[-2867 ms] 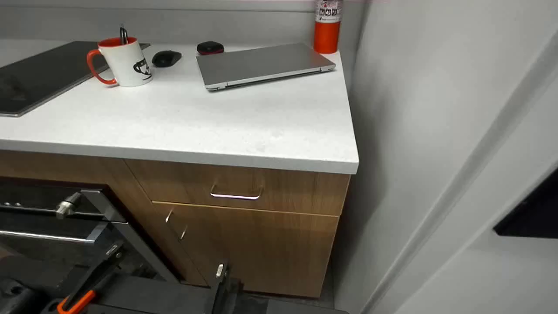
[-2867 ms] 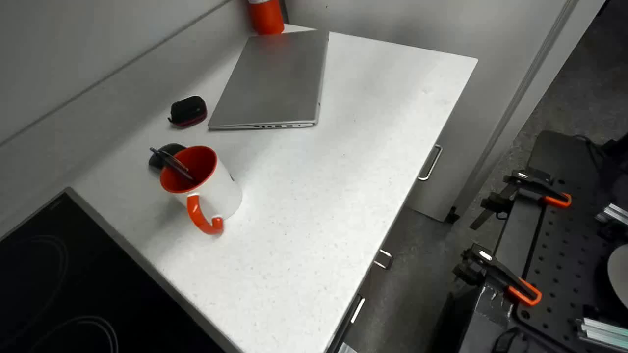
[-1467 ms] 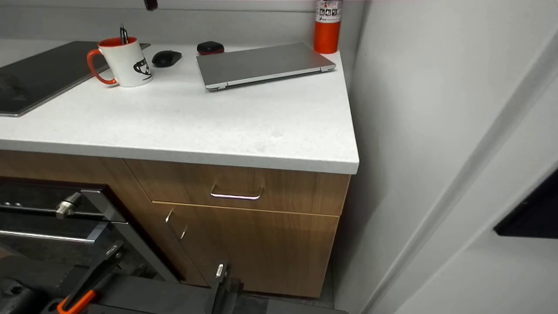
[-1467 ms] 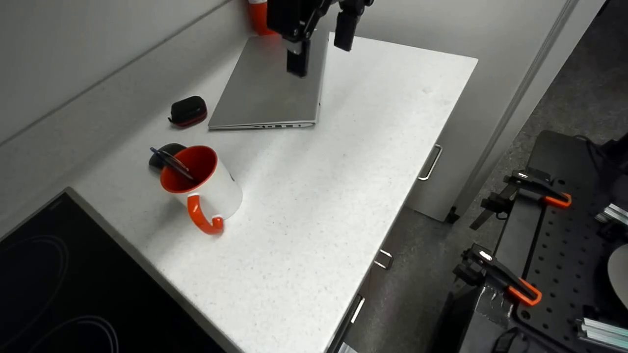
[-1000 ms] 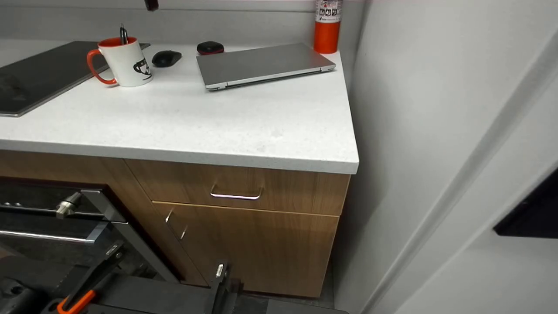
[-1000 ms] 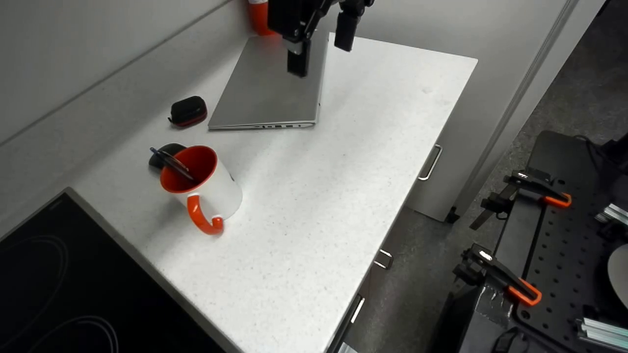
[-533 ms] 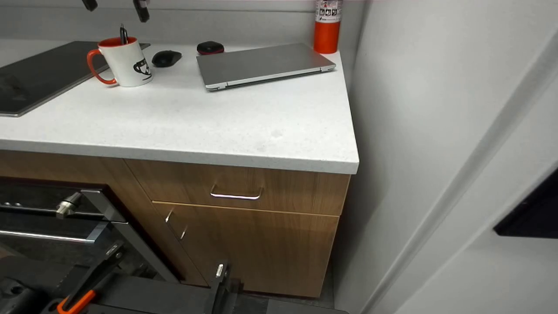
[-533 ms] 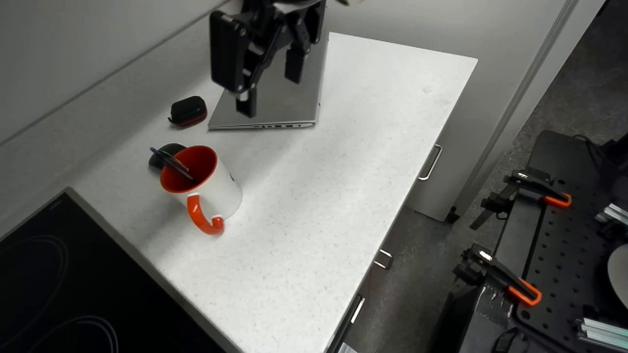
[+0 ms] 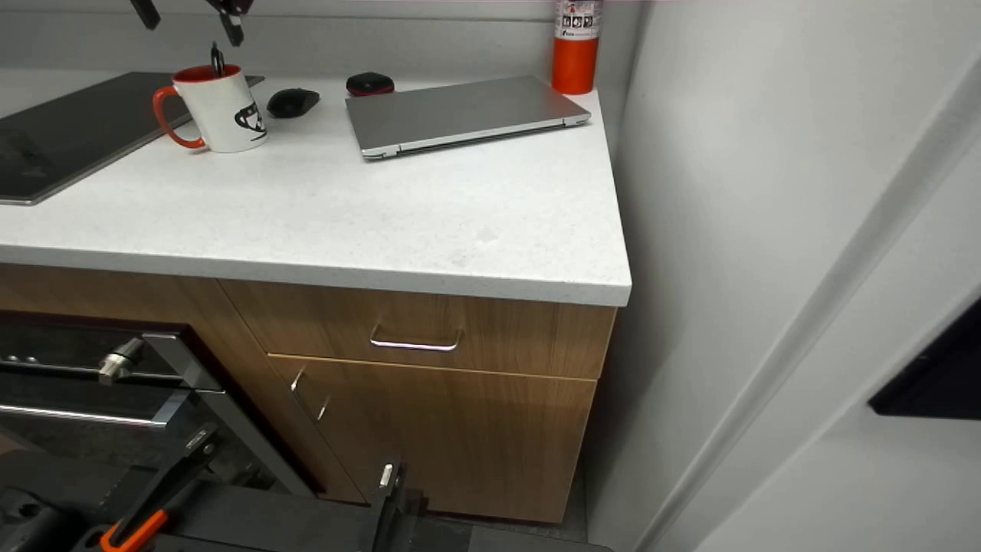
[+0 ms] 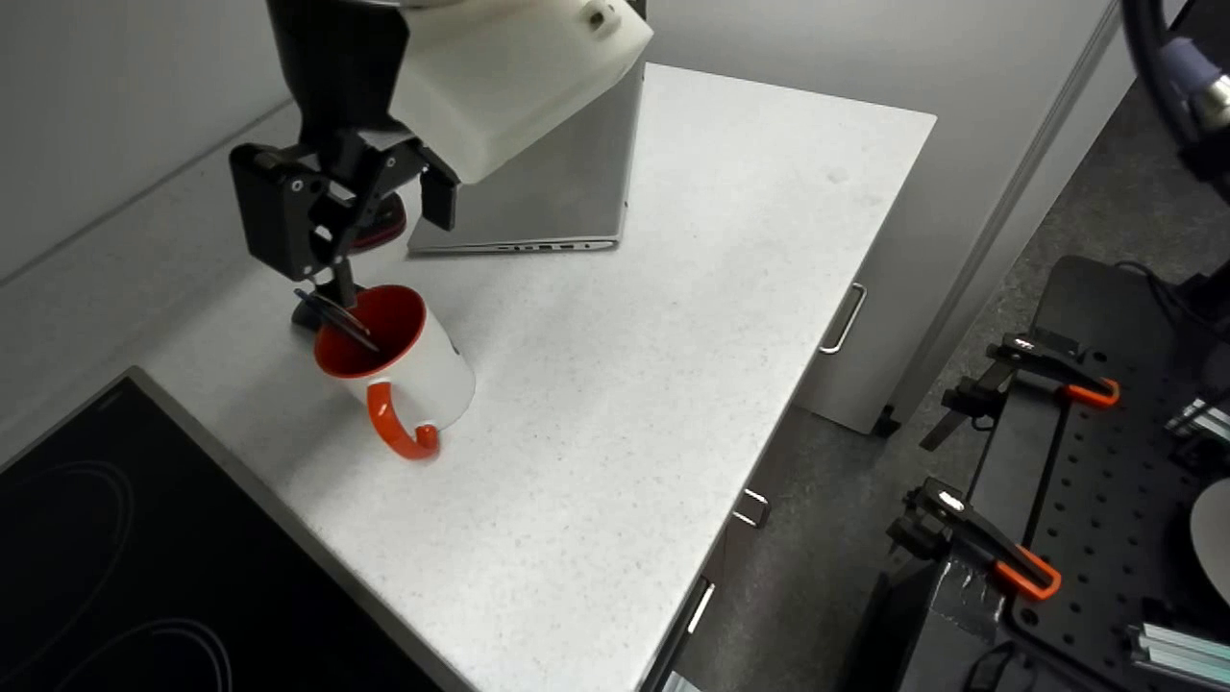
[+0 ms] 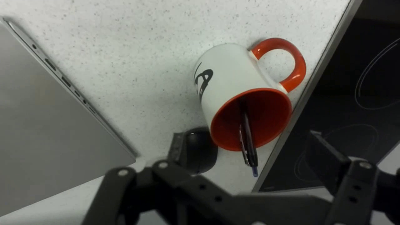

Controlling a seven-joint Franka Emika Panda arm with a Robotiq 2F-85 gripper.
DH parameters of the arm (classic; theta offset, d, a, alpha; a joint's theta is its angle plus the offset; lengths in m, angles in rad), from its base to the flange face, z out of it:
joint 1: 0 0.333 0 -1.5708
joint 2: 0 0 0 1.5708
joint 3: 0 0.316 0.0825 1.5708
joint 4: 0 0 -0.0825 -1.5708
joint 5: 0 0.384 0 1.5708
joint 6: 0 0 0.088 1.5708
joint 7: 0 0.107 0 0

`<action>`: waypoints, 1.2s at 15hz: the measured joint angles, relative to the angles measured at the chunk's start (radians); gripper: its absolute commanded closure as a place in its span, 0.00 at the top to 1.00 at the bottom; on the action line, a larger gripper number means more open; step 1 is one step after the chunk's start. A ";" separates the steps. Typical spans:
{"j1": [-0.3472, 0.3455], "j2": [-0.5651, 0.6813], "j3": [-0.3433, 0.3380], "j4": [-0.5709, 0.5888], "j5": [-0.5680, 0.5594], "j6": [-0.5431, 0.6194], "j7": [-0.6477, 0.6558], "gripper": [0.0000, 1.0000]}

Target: Pick up the black pen from the white mug cup and place it on the table.

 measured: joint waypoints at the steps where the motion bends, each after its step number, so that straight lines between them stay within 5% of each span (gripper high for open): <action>1: 0.000 0.004 0.000 0.005 0.000 0.000 0.000 1.00; 8: 0.000 0.007 0.000 0.009 -0.023 0.003 0.013 1.00; 18: 0.052 0.127 -0.011 0.129 -0.305 0.070 0.292 1.00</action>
